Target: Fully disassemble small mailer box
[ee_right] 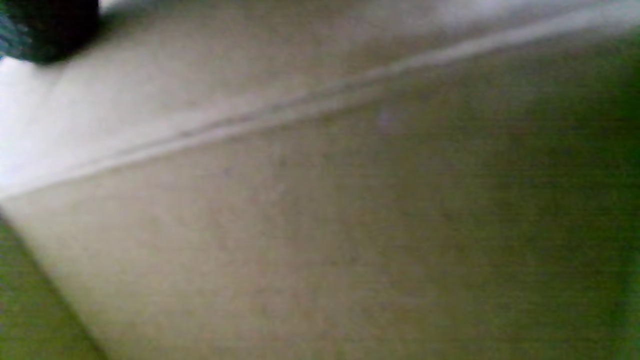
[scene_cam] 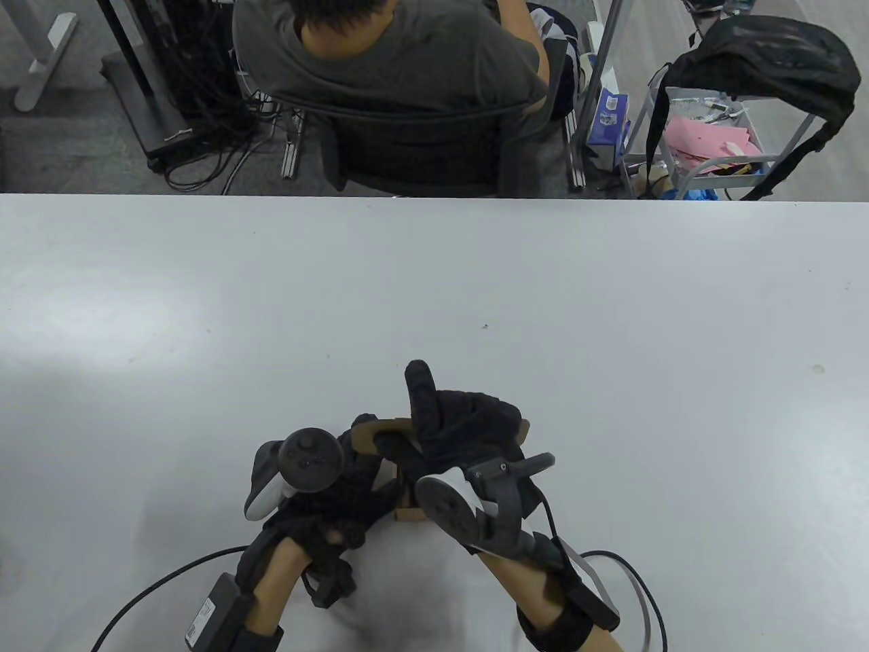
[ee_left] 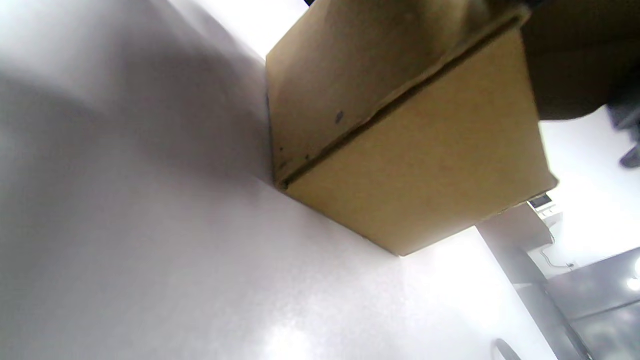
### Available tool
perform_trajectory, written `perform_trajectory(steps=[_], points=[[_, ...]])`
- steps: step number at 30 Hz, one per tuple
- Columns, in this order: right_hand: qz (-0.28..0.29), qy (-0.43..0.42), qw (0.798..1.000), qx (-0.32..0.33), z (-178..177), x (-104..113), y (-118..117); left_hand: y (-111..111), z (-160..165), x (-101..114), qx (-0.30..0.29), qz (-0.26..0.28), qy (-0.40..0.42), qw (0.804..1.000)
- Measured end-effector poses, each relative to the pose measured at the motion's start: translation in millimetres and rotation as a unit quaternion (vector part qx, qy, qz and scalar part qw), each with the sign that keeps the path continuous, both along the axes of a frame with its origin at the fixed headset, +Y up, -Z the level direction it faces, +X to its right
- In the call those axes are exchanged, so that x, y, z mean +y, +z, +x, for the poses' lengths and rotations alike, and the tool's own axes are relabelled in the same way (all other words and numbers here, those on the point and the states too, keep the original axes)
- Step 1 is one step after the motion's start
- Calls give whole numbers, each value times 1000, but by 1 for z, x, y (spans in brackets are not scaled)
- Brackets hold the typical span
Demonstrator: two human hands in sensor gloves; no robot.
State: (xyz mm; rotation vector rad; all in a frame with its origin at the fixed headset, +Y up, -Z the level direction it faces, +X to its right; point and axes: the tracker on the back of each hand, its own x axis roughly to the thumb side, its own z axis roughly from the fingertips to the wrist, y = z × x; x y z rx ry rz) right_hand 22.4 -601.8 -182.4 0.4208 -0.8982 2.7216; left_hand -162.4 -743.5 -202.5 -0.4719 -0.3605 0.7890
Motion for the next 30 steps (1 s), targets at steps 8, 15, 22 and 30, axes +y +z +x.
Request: perform_trajectory(steps=[8,15,22,30], points=[[-33,18,999,-8,-4,21,-34,-1,-1,-4,-8,-16,4,1000],[-68,34,997,-26,-5,29,-61,1,0,-2,-7,-4,-10,1000],[-96,59,990,-88,-6,23,-92,1,0,-2,-6,-4,-12,1000],[-136,92,981,-106,-5,14,-104,1,-1,-2,-8,-7,-16,1000]])
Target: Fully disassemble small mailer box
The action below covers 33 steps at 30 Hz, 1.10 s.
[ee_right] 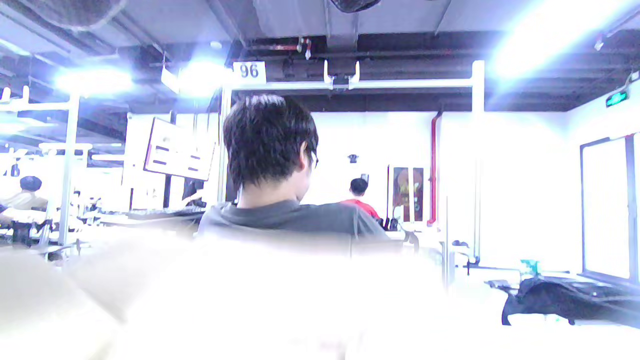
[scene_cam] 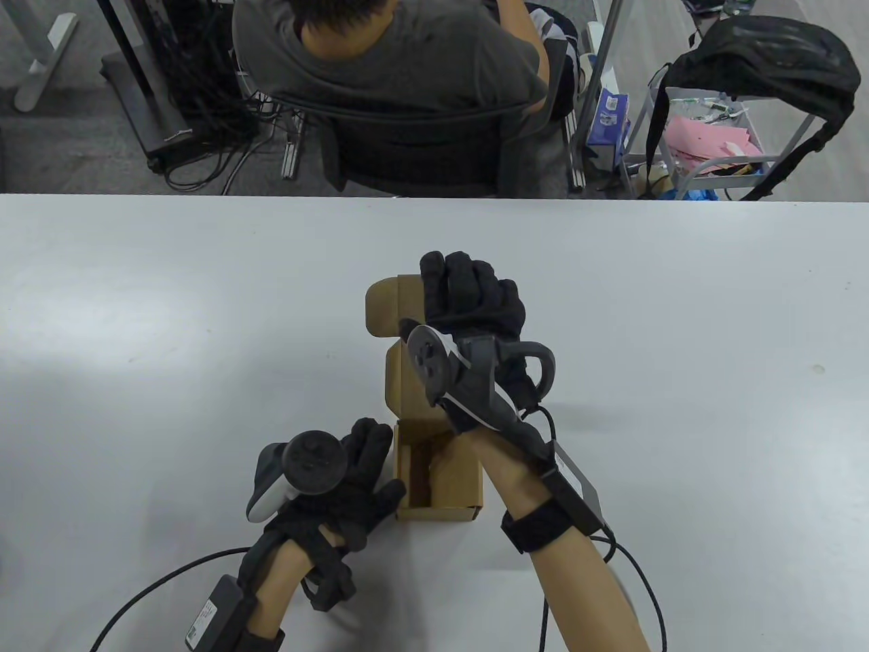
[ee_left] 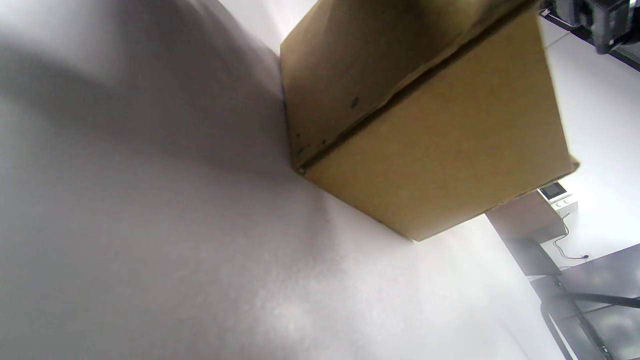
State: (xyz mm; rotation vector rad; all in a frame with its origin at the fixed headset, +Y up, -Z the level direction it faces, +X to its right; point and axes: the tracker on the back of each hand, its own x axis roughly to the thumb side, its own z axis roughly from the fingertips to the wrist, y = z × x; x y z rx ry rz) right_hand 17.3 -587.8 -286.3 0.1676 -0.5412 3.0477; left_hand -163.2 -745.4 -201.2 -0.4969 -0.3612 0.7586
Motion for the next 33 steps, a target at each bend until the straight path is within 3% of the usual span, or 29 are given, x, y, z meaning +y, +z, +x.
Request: perform_trajectory(steps=[3,8,21,33], points=[[-50,13,999,17,-4,-6,-2,0,0,0,-1,0,0,1000],[-260,54,964,20,-18,-34,-5,0,0,1,0,4,-5,1000],[-354,36,933,49,-58,-89,4,0,-1,0,-2,-4,-3,1000],[-394,39,917,46,-67,-102,15,1,-1,-1,-3,-11,-2,1000]])
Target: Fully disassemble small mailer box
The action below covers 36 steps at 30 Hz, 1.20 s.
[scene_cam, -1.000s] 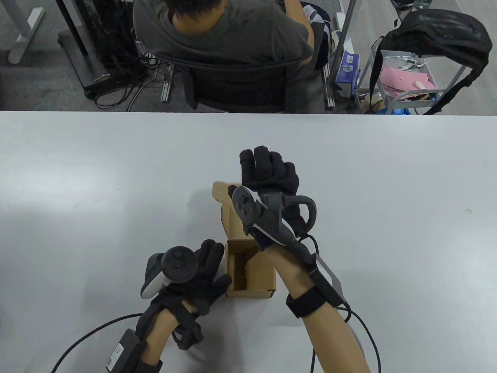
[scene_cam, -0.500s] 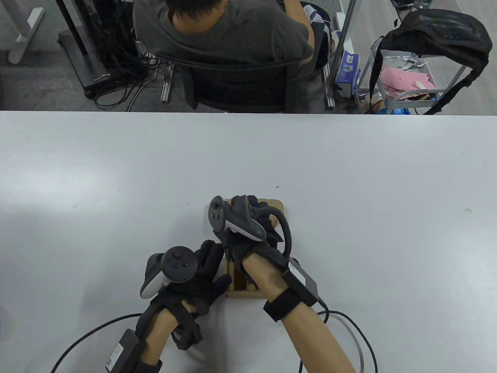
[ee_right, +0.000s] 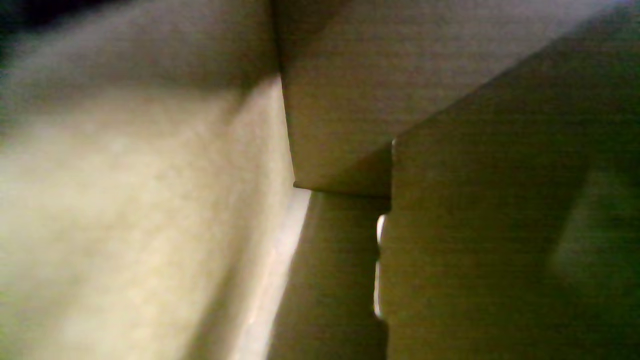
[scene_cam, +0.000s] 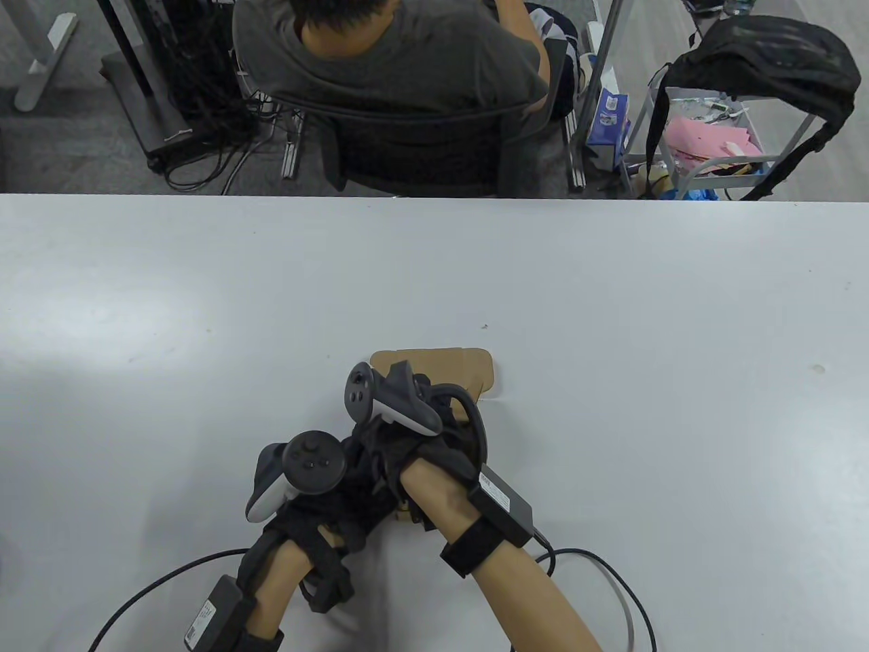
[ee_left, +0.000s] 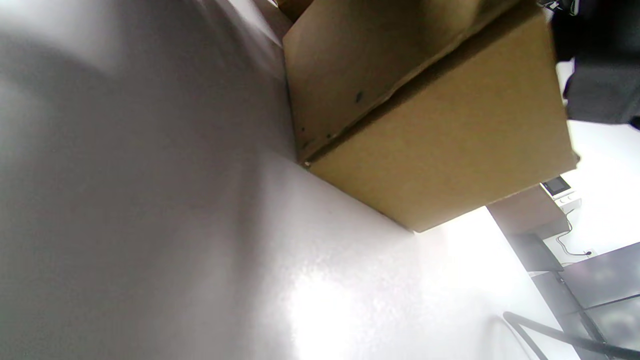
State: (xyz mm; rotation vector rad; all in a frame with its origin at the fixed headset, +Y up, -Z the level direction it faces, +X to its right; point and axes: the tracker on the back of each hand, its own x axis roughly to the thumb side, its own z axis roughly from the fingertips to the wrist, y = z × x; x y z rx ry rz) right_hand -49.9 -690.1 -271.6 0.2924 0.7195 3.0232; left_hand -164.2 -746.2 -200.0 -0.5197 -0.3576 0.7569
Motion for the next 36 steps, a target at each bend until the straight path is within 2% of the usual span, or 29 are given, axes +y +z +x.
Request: perform_trajectory(steps=[5,8,11,17,21,26,31,36], points=[[-14,-19,1000,-15,6,-2,-1,0,0,0,1,-1,2,1000],[7,-6,1000,-22,17,2,-1,0,0,0,0,0,-1,1000],[18,8,999,-40,37,7,-1,0,0,0,1,0,-1,1000],[-17,-40,994,-100,83,6,-1,0,0,0,2,-1,-2,1000],[-27,-41,992,-117,106,1,2,0,0,-1,2,-1,-2,1000],[-60,-116,982,-138,129,-17,12,1,1,-1,2,-1,-3,1000],[-72,-205,963,-158,141,-31,24,0,0,-1,5,-2,-2,1000],[-48,-266,950,-159,145,-46,30,1,0,-1,7,-2,-4,1000]])
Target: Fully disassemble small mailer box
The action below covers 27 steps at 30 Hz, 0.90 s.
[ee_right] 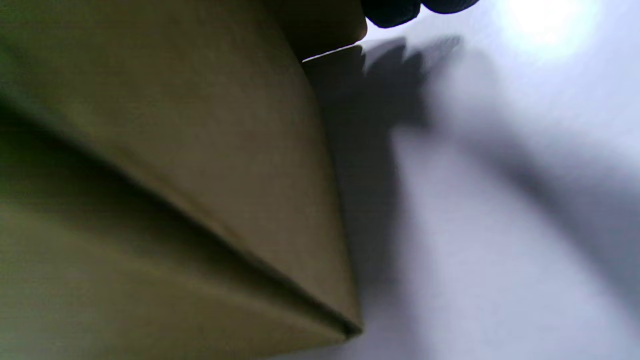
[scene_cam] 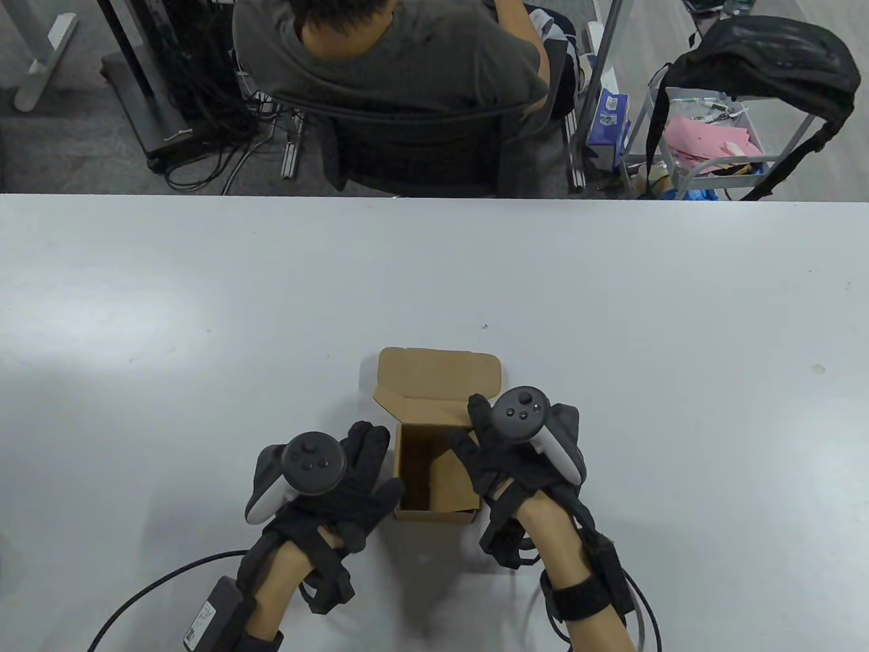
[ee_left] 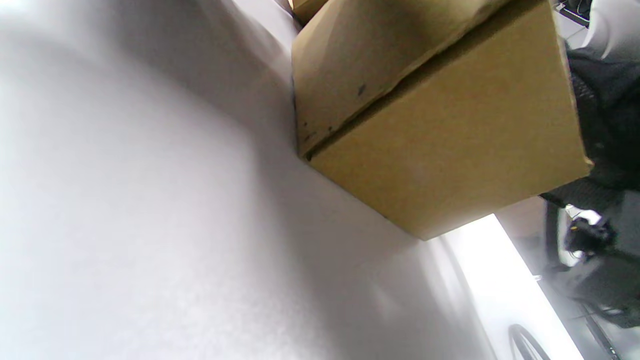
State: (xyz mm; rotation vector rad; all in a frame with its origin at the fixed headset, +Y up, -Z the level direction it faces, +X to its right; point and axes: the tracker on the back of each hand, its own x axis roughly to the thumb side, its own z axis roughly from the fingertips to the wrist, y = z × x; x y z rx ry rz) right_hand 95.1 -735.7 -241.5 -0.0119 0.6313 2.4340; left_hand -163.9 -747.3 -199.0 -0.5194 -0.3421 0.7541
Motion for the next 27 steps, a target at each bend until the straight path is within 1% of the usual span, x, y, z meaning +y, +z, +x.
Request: perform_trajectory(steps=[6,9,11,15,18,20,23,27], points=[[16,-50,998,-17,5,-6,5,0,0,0,-1,1,-3,1000],[63,-78,994,-46,11,-8,13,0,0,0,-1,0,-1,1000],[74,-81,992,-54,15,-4,18,0,0,0,-2,0,-2,1000],[106,-65,990,-73,24,10,30,1,0,0,1,0,-2,1000],[103,-58,990,-76,27,19,36,1,0,0,1,2,-4,1000],[89,-58,991,-81,27,20,39,1,0,0,2,1,-3,1000],[88,-51,991,-86,27,20,39,1,0,-1,3,0,-2,1000],[60,-49,995,-57,21,14,39,1,0,0,4,1,-3,1000]])
